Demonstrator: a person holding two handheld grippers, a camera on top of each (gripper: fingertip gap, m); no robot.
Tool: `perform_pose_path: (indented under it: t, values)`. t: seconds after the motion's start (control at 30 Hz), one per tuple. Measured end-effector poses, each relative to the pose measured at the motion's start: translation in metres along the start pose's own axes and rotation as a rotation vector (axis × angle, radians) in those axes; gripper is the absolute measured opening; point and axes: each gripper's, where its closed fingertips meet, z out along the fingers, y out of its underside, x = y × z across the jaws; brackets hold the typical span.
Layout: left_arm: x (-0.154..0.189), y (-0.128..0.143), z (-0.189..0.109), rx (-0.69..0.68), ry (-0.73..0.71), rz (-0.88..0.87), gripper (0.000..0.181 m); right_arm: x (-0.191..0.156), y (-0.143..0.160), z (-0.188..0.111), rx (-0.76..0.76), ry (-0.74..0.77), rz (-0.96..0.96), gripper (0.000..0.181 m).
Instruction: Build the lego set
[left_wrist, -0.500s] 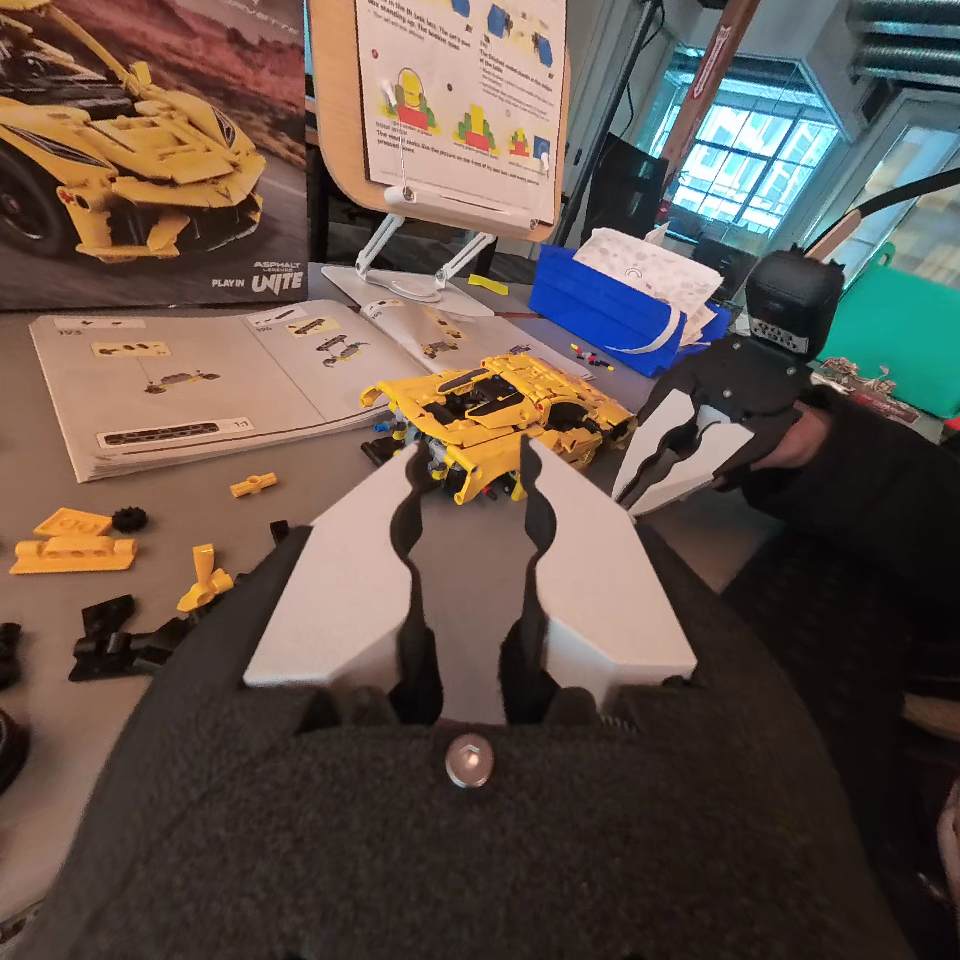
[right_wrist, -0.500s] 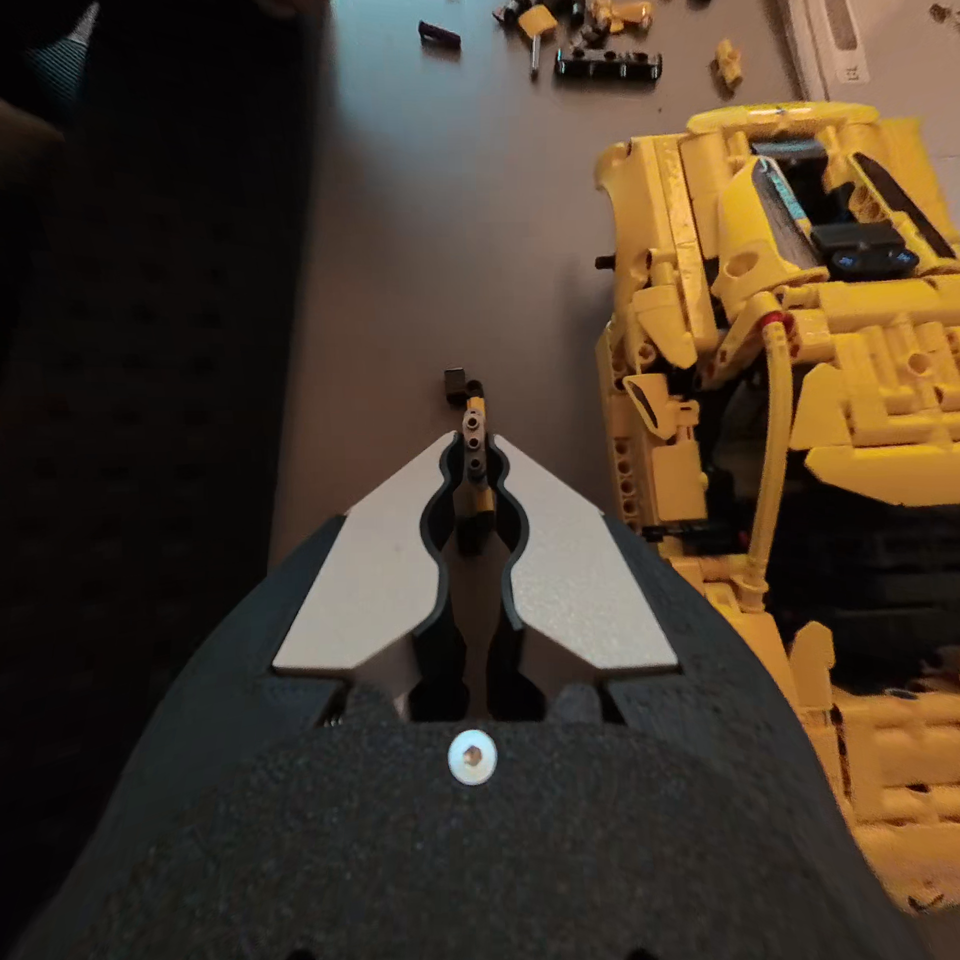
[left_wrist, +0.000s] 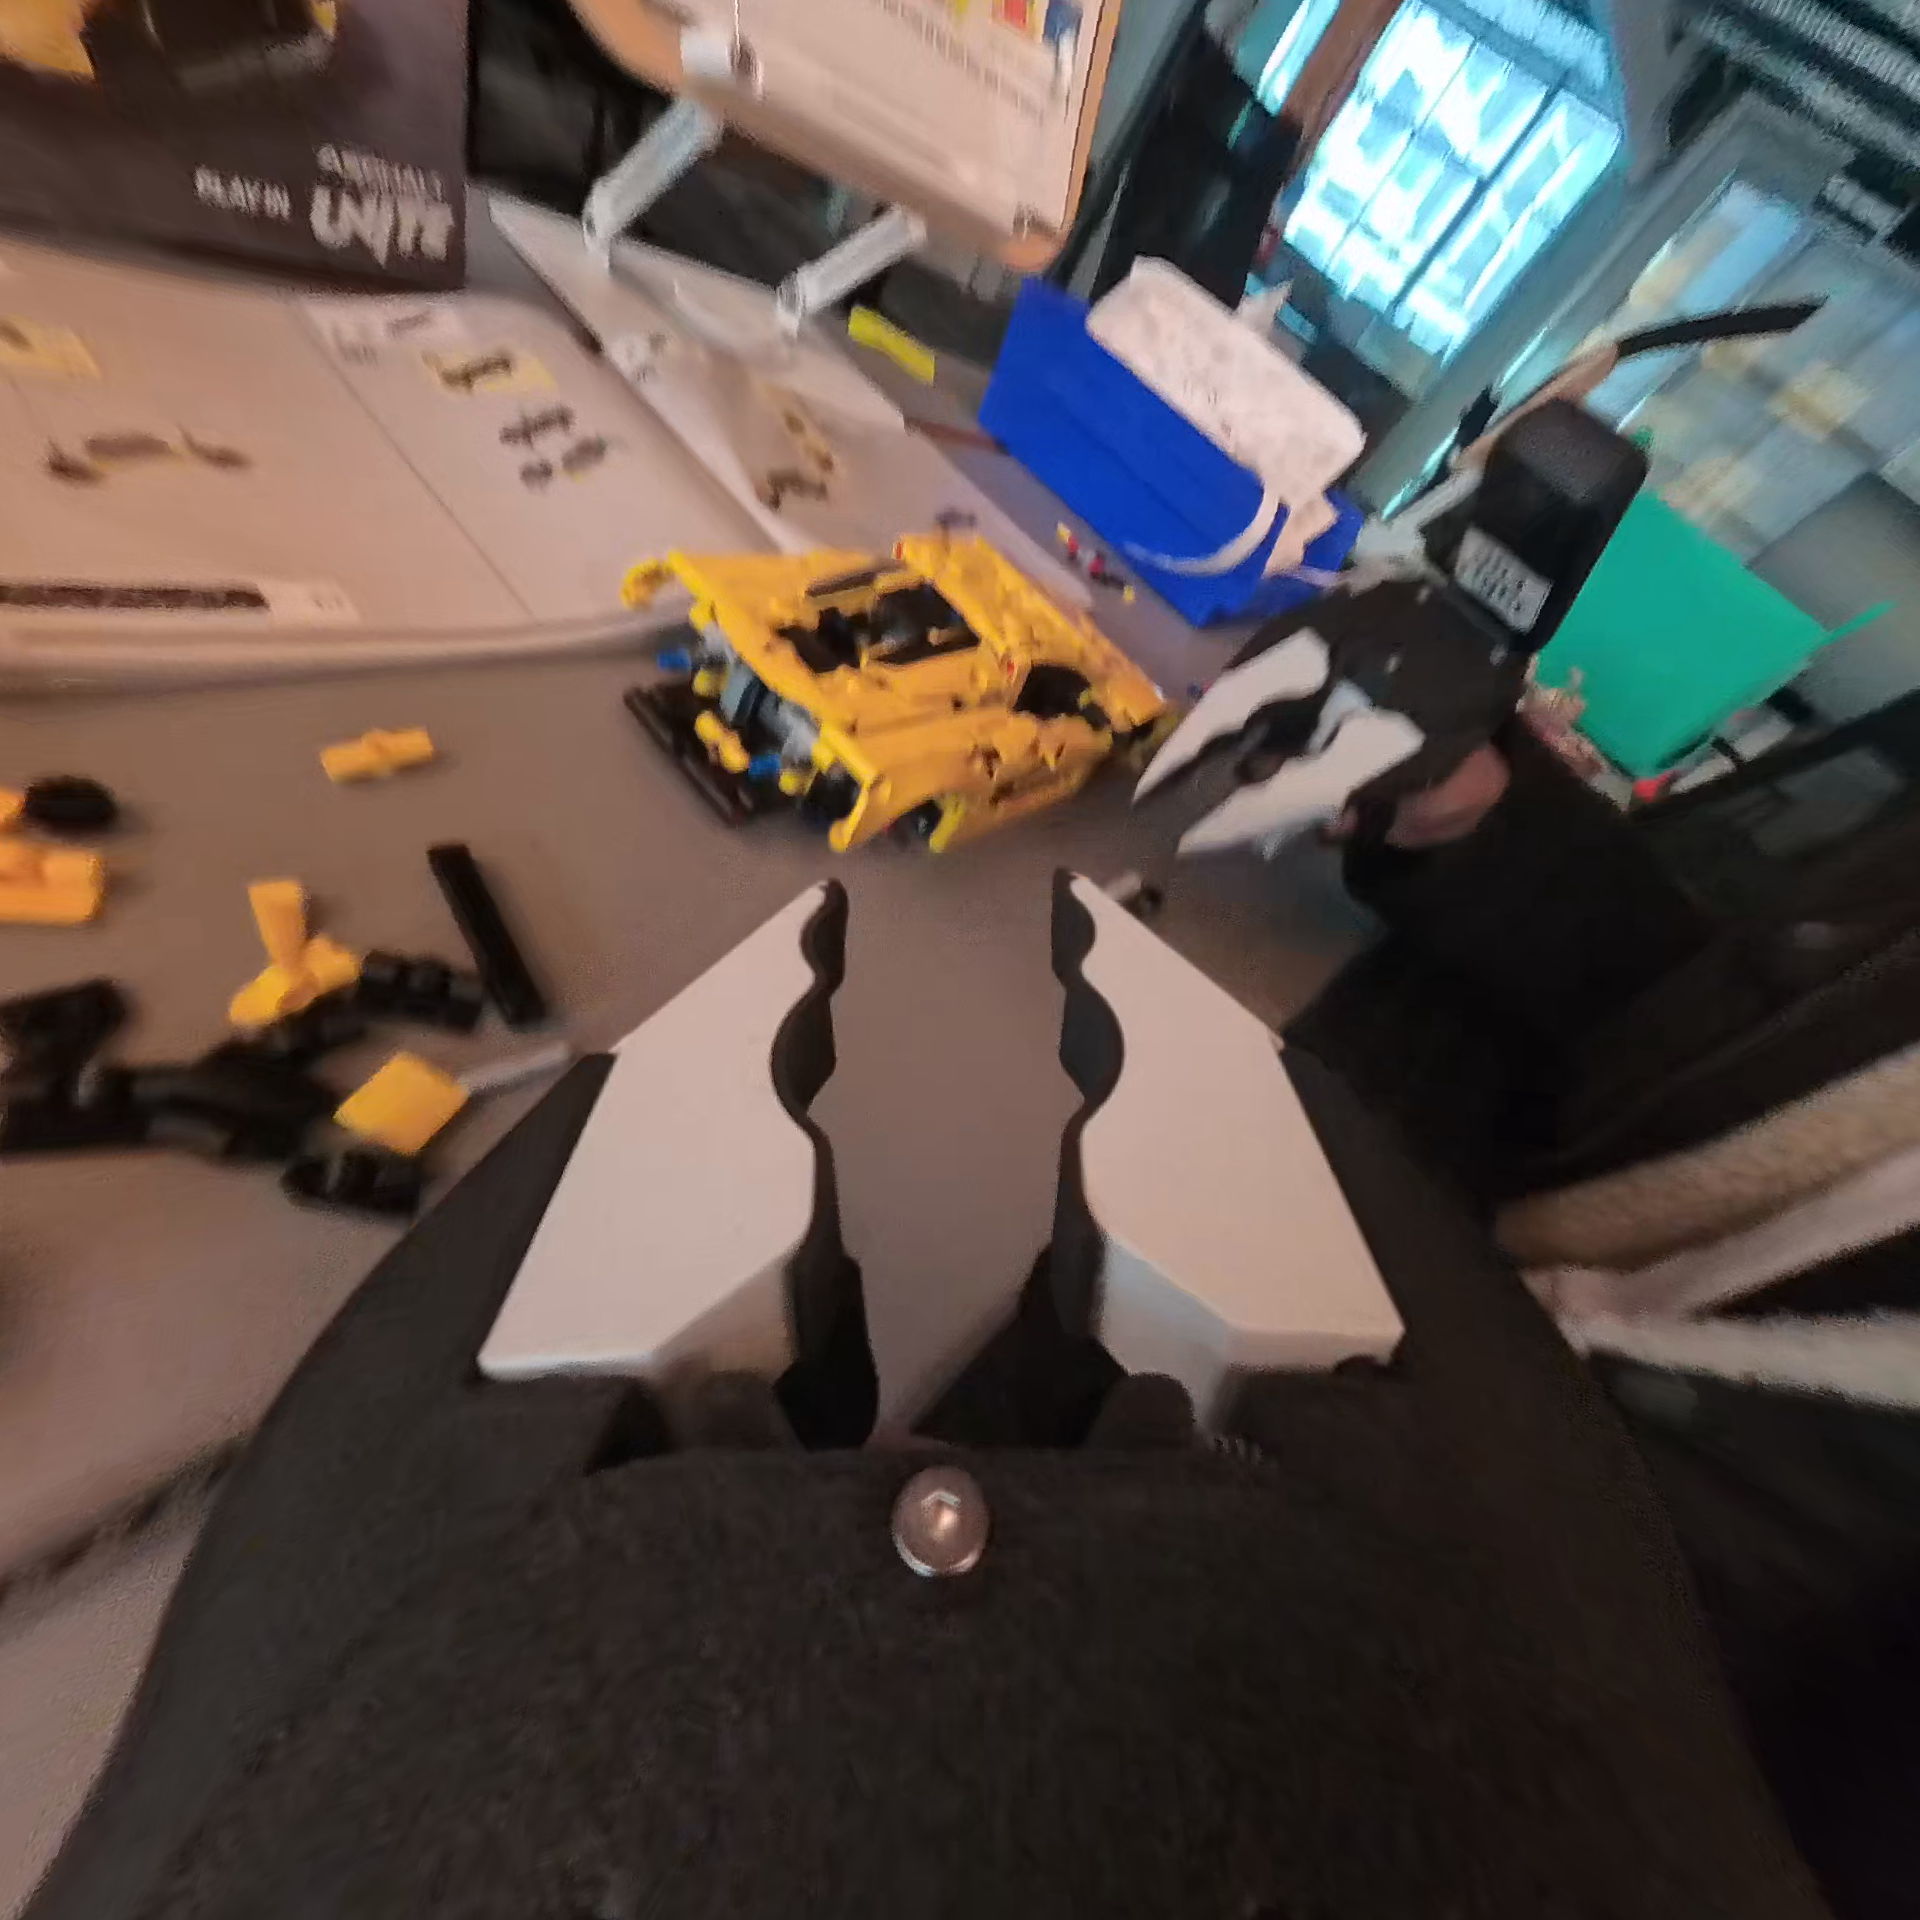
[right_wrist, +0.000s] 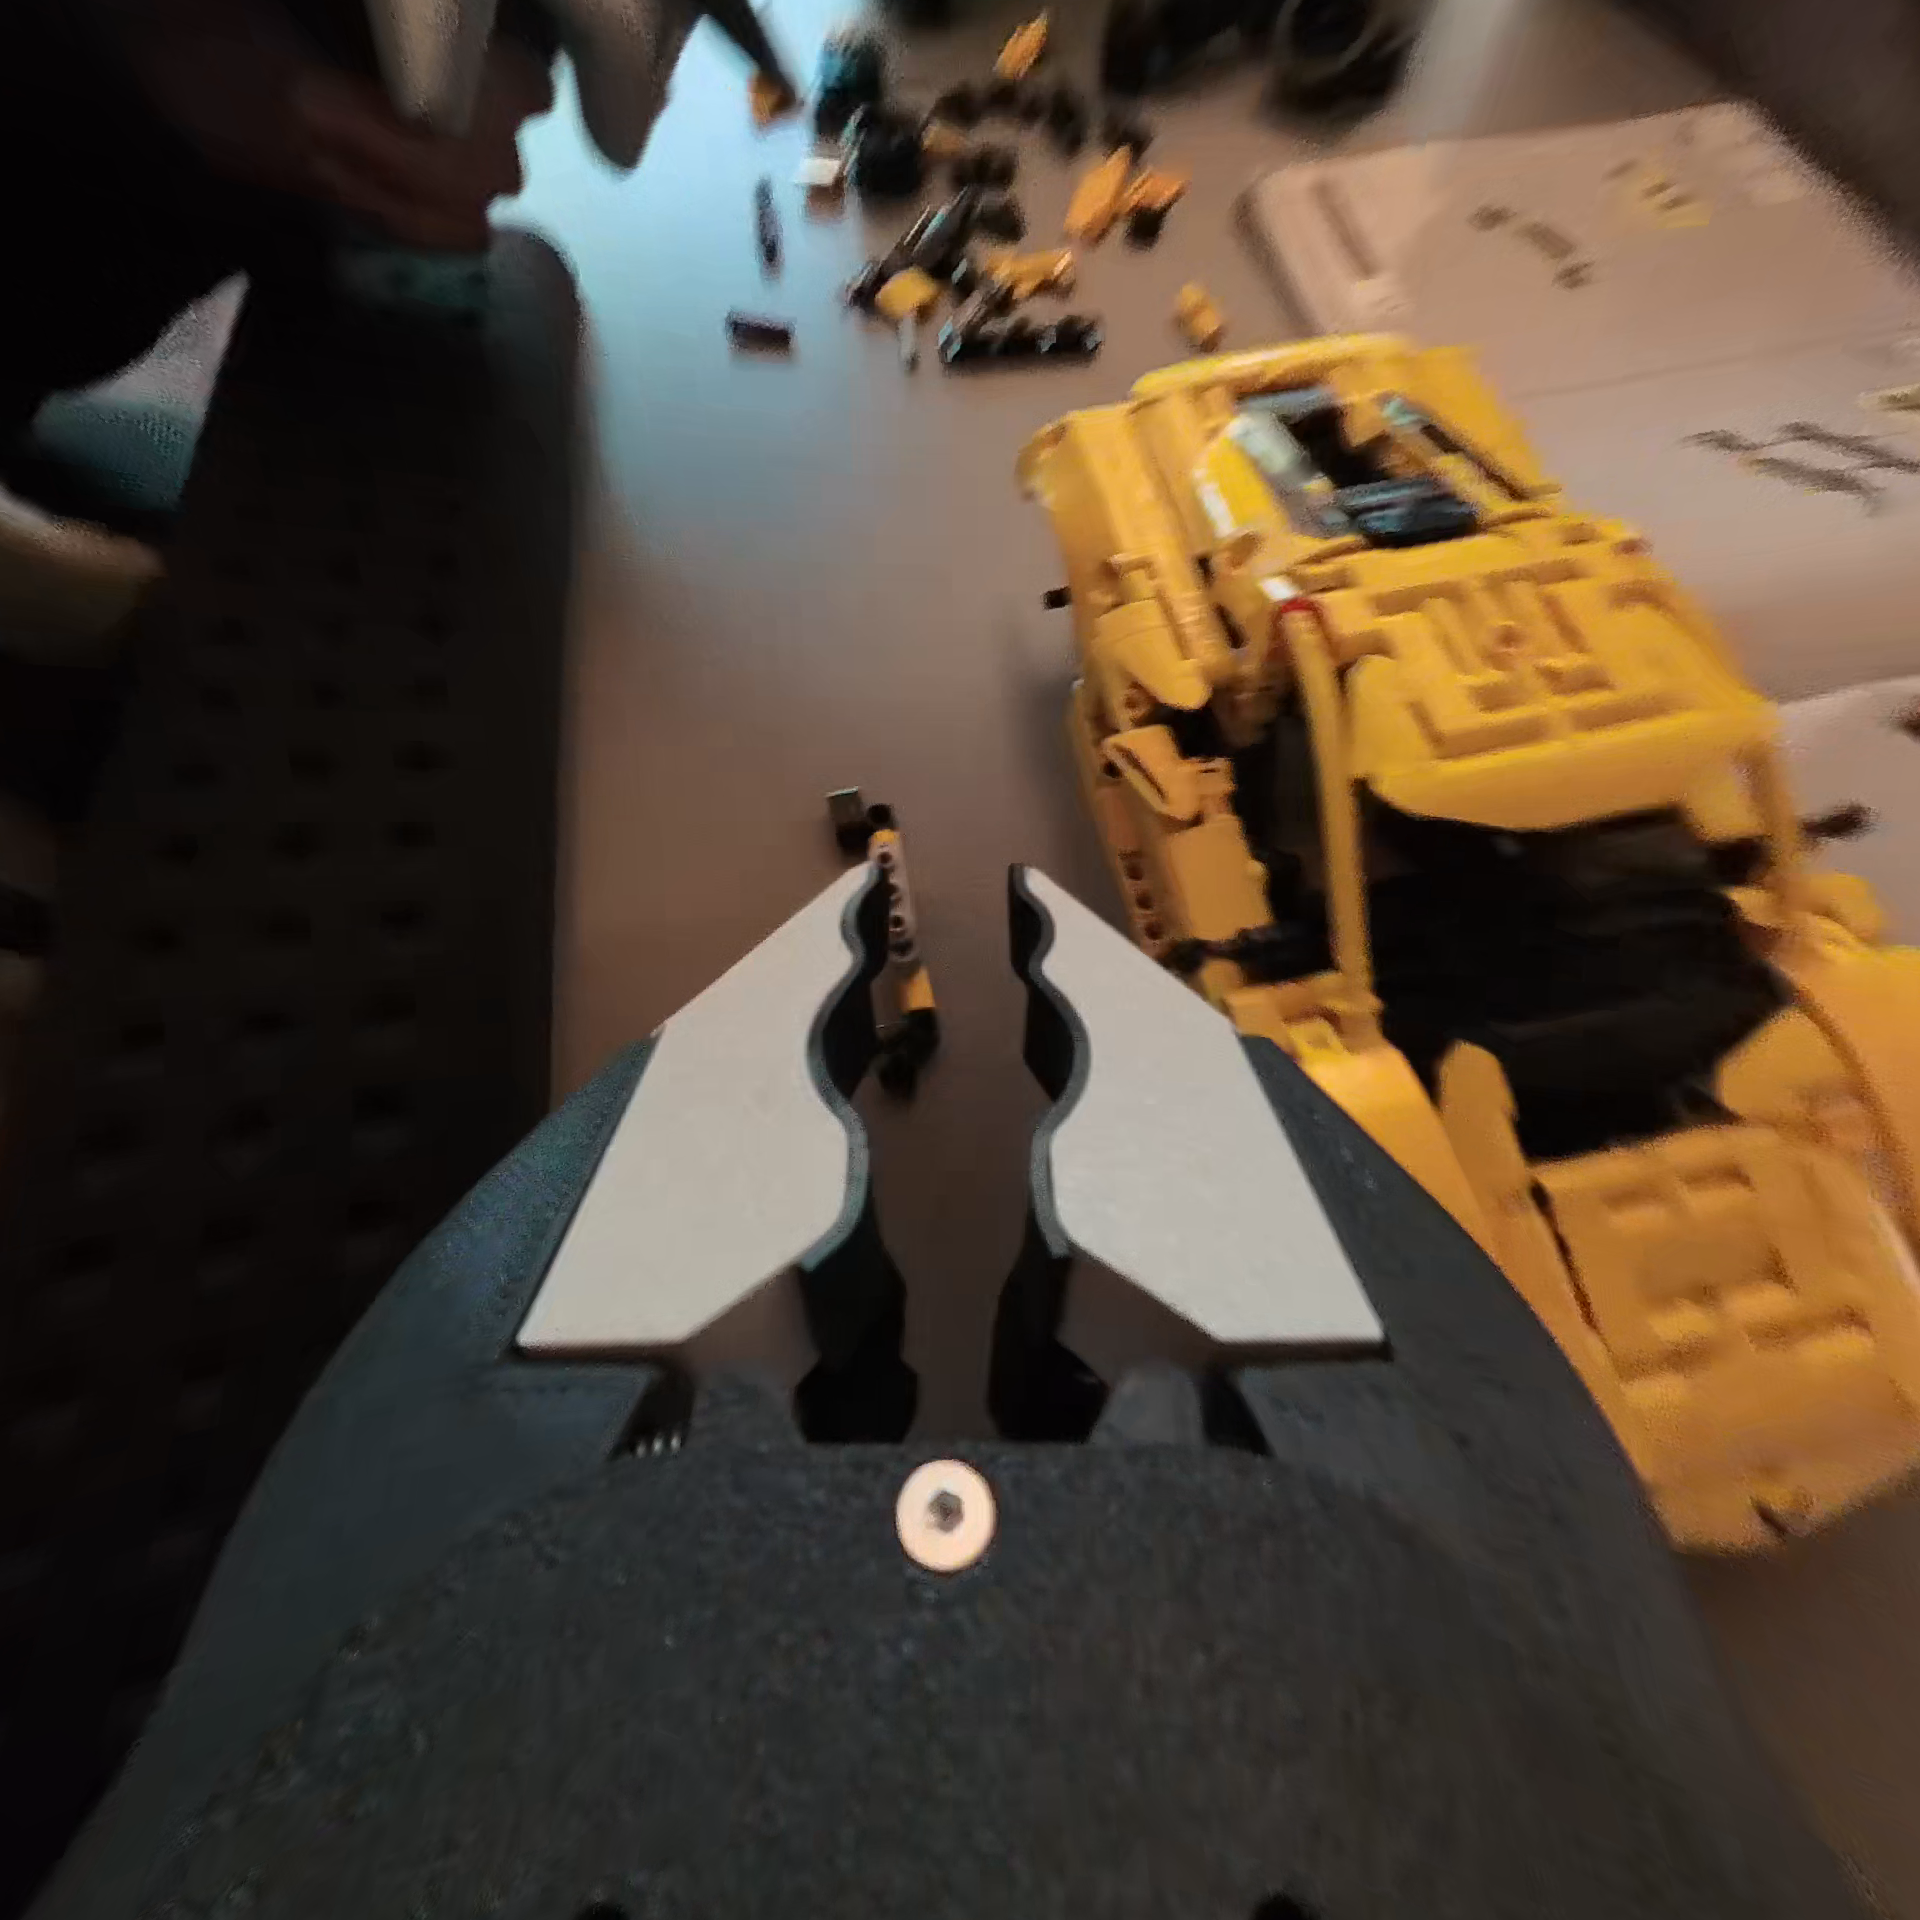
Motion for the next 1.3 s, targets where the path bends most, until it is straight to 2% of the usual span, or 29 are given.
perform_pose_path:
  t: [0.13,0.27,0.4,0.5,0.57,0.63,0.77,0.87,0.93,1.07,1.17,1.23,1.3]
  values:
    - [-0.046,0.006,-0.045,-0.038,-0.263,0.057,0.039,0.023,-0.009,-0.027,0.161,0.107,0.101,0.020]
    - [-0.076,0.006,-0.068,-0.056,-0.357,0.086,0.039,0.030,-0.021,-0.034,0.233,0.095,0.179,0.020]
    - [-0.080,0.000,-0.042,-0.083,-0.384,-0.040,0.039,0.028,-0.013,-0.027,0.172,0.115,0.145,0.019]
    - [-0.079,0.011,-0.008,-0.230,-0.397,-0.103,0.039,0.026,-0.011,-0.025,0.146,0.131,0.106,0.019]
    - [-0.080,0.009,0.010,-0.259,-0.424,-0.105,0.039,0.025,-0.013,-0.027,0.154,0.130,0.105,0.019]
    - [-0.090,0.002,0.020,-0.263,-0.521,-0.043,0.039,0.024,-0.015,-0.030,0.168,0.123,0.115,0.019]
    - [-0.107,0.011,0.030,-0.433,-0.669,0.057,0.039,0.021,-0.018,-0.034,0.195,0.090,0.147,0.018]
    - [-0.109,0.019,0.039,-0.507,-0.672,0.057,0.037,0.019,-0.021,-0.036,0.212,0.075,0.151,0.017]
    - [-0.113,0.024,0.040,-0.549,-0.684,0.064,0.030,0.022,-0.021,-0.038,0.215,0.091,0.155,0.014]
    - [-0.115,0.030,0.043,-0.610,-0.672,0.115,0.010,0.048,-0.025,-0.057,0.290,0.210,0.214,0.018]
    - [-0.115,0.030,0.045,-0.657,-0.642,0.185,0.007,0.081,-0.026,-0.089,0.399,0.364,0.289,0.021]
    - [-0.115,0.021,0.044,-0.690,-0.599,0.270,0.007,0.098,-0.022,-0.109,0.466,0.433,0.363,0.022]
    - [-0.121,-0.009,0.041,-0.690,-0.560,0.468,0.007,0.103,-0.022,-0.118,0.526,0.424,0.435,0.027]
